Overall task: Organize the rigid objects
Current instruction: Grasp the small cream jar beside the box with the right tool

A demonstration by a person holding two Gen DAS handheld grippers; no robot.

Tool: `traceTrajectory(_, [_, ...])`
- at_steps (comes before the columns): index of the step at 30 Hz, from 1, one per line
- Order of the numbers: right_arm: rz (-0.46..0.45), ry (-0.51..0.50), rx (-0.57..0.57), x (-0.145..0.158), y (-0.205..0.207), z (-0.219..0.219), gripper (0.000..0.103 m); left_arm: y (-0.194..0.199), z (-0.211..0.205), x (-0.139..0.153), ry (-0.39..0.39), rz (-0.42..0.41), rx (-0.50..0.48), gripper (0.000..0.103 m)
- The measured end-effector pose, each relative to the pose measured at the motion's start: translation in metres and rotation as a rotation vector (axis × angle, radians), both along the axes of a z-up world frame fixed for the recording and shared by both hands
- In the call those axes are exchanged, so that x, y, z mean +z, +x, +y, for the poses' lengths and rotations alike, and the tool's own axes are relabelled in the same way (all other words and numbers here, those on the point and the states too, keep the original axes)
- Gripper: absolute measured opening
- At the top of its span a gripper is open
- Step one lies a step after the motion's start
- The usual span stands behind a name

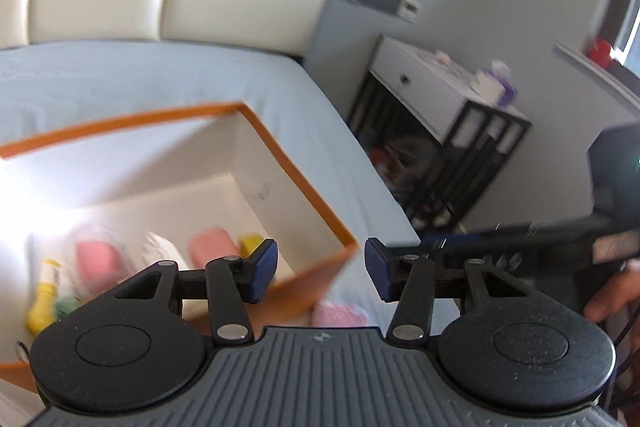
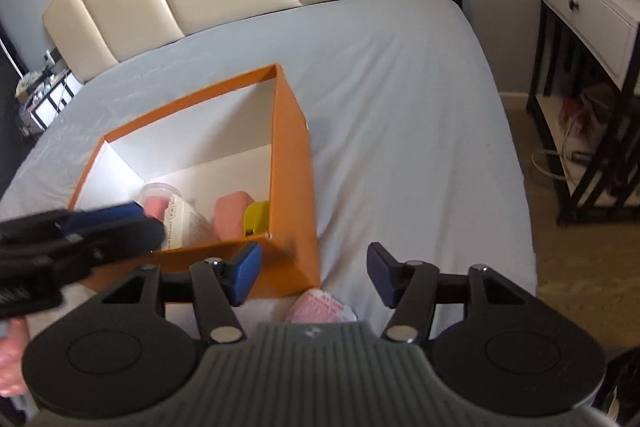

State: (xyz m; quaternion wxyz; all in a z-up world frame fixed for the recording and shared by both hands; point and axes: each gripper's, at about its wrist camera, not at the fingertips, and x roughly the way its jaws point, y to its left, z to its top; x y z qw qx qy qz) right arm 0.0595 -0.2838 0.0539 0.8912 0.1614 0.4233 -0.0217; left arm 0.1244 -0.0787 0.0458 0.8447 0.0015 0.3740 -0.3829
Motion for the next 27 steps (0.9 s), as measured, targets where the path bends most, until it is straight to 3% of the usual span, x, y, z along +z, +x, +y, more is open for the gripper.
traceTrajectory(5, [0.027,-0.059,-0.036,0.004,-0.023,-0.006,0.068,-0.014,-0.027,-0.024,0.089,0.067,-0.099,0.059])
traceTrajectory(8, [0.054,-0.029,-0.022,-0.003,-0.026,-0.012,0.068,-0.019,-0.041,-0.040,0.146,0.126,-0.136,0.059])
traceTrajectory(13, [0.227,-0.035,0.087,-0.025,-0.004,-0.007,0.063,-0.027,-0.055,-0.061,0.336,0.168,-0.185,0.059])
traceTrajectory(15, [0.290,-0.074,0.136,-0.034,0.004,0.000,0.059,-0.028,-0.049,-0.068,0.389,0.181,-0.160,0.059])
traceTrajectory(23, [0.461,-0.282,0.363,-0.057,0.015,0.037,0.059,-0.009,-0.012,-0.069,0.403,0.255,-0.010,0.059])
traceTrajectory(27, [0.519,-0.333,0.467,-0.067,0.020,0.052,0.063,-0.010,-0.003,-0.069,0.391,0.265,-0.009,0.059])
